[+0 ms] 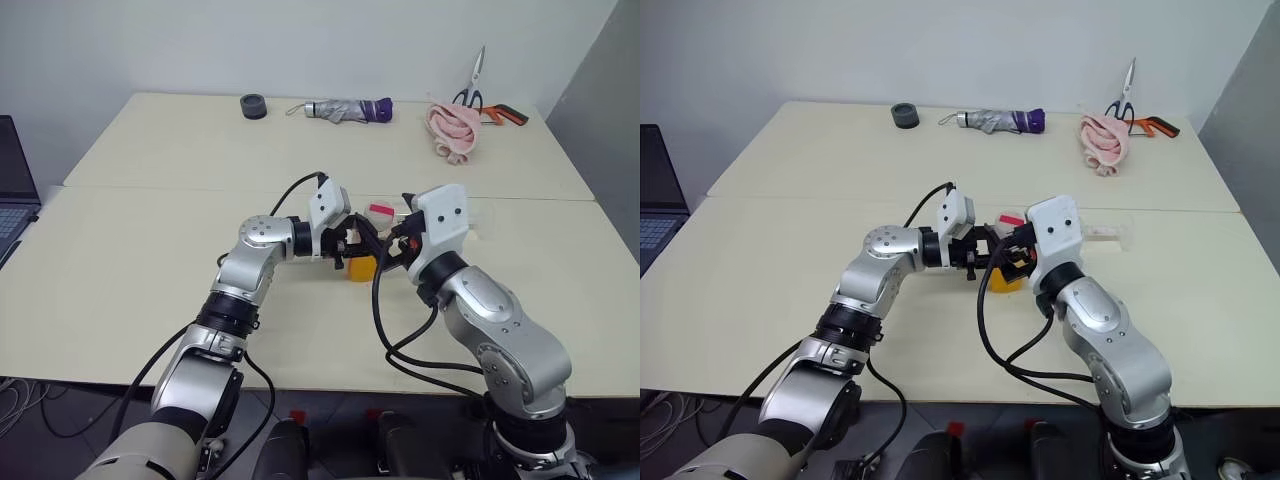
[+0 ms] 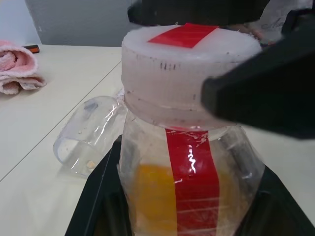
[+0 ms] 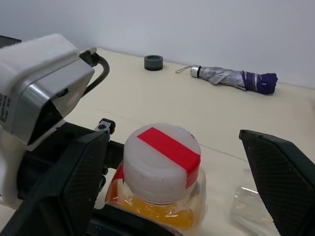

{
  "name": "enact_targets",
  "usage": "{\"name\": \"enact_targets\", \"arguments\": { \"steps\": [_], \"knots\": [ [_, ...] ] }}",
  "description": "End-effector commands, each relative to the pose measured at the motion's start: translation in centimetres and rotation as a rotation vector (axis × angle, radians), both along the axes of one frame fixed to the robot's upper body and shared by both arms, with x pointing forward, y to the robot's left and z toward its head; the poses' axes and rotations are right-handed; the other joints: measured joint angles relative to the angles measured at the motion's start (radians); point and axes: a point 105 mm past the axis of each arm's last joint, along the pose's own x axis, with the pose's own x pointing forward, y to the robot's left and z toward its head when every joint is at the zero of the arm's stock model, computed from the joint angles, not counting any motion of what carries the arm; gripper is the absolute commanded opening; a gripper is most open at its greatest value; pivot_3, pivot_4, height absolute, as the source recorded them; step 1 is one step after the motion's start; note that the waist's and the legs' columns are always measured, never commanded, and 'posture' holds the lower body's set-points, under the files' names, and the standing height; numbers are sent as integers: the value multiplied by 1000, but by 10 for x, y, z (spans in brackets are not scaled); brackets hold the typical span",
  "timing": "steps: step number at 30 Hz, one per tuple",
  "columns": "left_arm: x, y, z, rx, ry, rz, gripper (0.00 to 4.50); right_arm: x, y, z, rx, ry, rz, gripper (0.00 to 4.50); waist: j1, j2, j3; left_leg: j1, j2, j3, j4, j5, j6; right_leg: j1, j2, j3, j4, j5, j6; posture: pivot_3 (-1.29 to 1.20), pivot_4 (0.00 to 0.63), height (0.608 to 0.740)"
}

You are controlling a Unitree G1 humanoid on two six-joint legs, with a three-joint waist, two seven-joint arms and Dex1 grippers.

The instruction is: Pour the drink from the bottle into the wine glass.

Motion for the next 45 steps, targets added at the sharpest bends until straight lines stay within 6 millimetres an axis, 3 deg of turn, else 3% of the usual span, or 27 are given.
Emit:
{"name": "enact_targets", "arguments": {
  "steps": [1,7,12,15,20,23,26,29,33,36,39,45],
  "knots": [
    [-2,-6,19,-28,-78,-26,1869,0,-1,12,21,-45,4,3880,0,0,0,0,0,0,0,0,0,0,0,0,0,0,0,0,150,740],
    [-2,-5,19,-31,-79,-21,1869,0,1,13,33,-49,22,1876,0,0,0,0,0,0,0,0,0,0,0,0,0,0,0,0,150,740],
    [-3,-4,18,-30,-74,-25,1869,-5,9,13,33,-68,117,1883,0,0,0,0,0,0,0,0,0,0,0,0,0,0,0,0,150,740],
    [-6,-2,19,-29,-63,-52,1868,-21,22,11,-43,-120,400,1883,0,0,0,0,0,0,0,0,0,0,0,0,-1,0,0,0,150,740],
    [-15,3,31,-37,-55,-143,1863,-10,0,5,-236,-80,743,1883,-1,0,0,1,0,1,0,0,0,1,0,0,-2,0,0,0,150,740],
    [-15,6,36,-36,-50,-163,1861,5,-13,9,-268,-3,807,1883,-4,1,1,1,1,1,0,0,1,1,1,0,-1,0,0,0,150,740],
    [-15,8,37,-36,-48,-160,1860,6,-17,11,-254,29,845,1883,-3,1,1,1,2,0,-1,0,1,1,2,-1,-1,-1,-1,0,150,740],
    [-12,9,36,-48,-44,-135,1859,13,-23,21,-189,-5,770,1883,-2,1,1,0,1,0,-1,0,1,1,1,-1,-2,-1,-2,0,150,740],
    [-7,10,34,-74,-29,-83,1851,-5,-32,33,-141,-86,659,3218,3,1,1,0,0,0,0,0,1,1,-1,-1,-1,-1,-2,0,150,740],
    [-3,10,33,-80,-32,-55,1851,-24,-29,30,-133,-95,606,3255,4,1,1,-1,0,-1,0,0,1,1,-1,-2,-2,-1,-1,0,150,740],
    [0,8,30,-77,-37,-40,1851,-29,-23,25,-113,-101,481,3255,4,1,1,-1,0,-1,0,0,1,1,-1,-1,-1,-1,-1,0,150,740],
    [4,1,27,-64,-38,-45,1851,-5,-19,23,-127,-131,107,3255,-2,1,1,1,0,0,0,0,0,0,0,0,3,-1,0,0,150,740]
  ]
}}
